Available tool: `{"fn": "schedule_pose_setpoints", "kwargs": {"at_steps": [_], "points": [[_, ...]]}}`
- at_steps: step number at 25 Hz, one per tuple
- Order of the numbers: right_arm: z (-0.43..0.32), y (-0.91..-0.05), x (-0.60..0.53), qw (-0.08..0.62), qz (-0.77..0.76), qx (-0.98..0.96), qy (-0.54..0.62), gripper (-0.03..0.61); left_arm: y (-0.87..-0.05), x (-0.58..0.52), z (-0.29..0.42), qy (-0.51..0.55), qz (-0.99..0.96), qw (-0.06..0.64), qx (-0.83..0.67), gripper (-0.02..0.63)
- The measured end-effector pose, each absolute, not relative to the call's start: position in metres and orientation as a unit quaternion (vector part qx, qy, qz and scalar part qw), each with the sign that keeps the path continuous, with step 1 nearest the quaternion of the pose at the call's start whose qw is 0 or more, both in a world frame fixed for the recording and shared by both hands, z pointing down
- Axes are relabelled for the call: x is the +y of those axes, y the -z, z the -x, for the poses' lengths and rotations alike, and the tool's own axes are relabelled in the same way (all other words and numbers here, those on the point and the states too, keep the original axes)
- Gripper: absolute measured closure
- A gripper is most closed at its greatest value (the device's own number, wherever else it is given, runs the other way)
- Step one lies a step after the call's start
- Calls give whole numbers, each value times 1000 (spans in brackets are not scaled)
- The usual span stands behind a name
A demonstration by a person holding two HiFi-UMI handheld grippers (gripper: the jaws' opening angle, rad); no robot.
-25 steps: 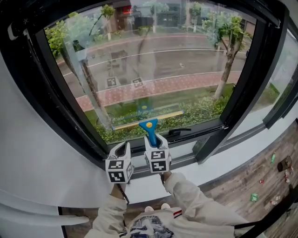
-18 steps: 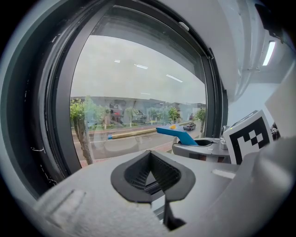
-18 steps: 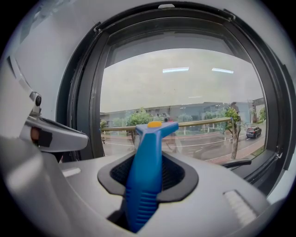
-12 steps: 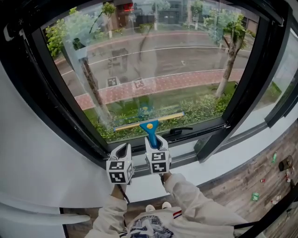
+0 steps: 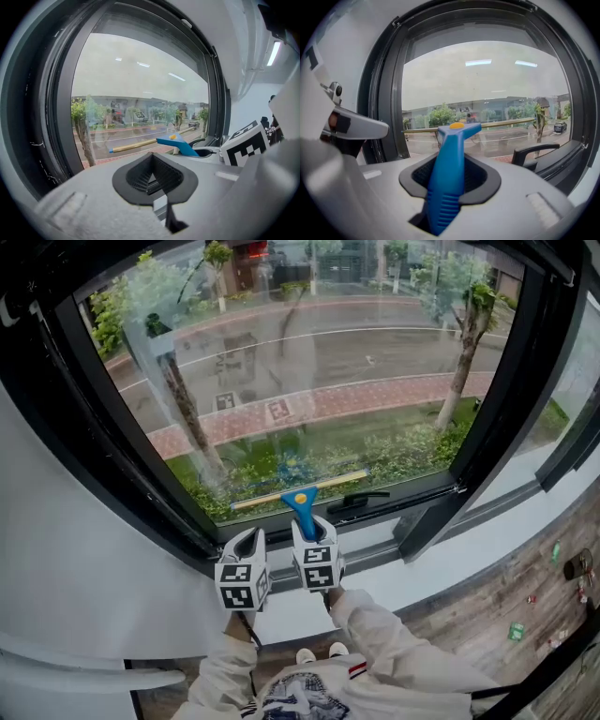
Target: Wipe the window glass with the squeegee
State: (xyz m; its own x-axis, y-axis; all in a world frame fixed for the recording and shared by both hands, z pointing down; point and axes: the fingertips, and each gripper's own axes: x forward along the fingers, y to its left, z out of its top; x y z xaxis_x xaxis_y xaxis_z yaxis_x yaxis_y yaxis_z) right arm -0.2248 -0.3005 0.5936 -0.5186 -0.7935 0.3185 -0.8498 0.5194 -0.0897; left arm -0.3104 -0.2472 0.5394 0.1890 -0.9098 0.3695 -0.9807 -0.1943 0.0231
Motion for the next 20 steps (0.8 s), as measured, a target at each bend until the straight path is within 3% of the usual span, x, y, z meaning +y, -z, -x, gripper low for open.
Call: {"fn": "schedule_pose_setpoints", "kwargs": {"at_steps": [20], "points": [[241,-643,-288,158,-453,-866,-143,453,-558,-245,311,-163,-759,141,-615,614]]}}
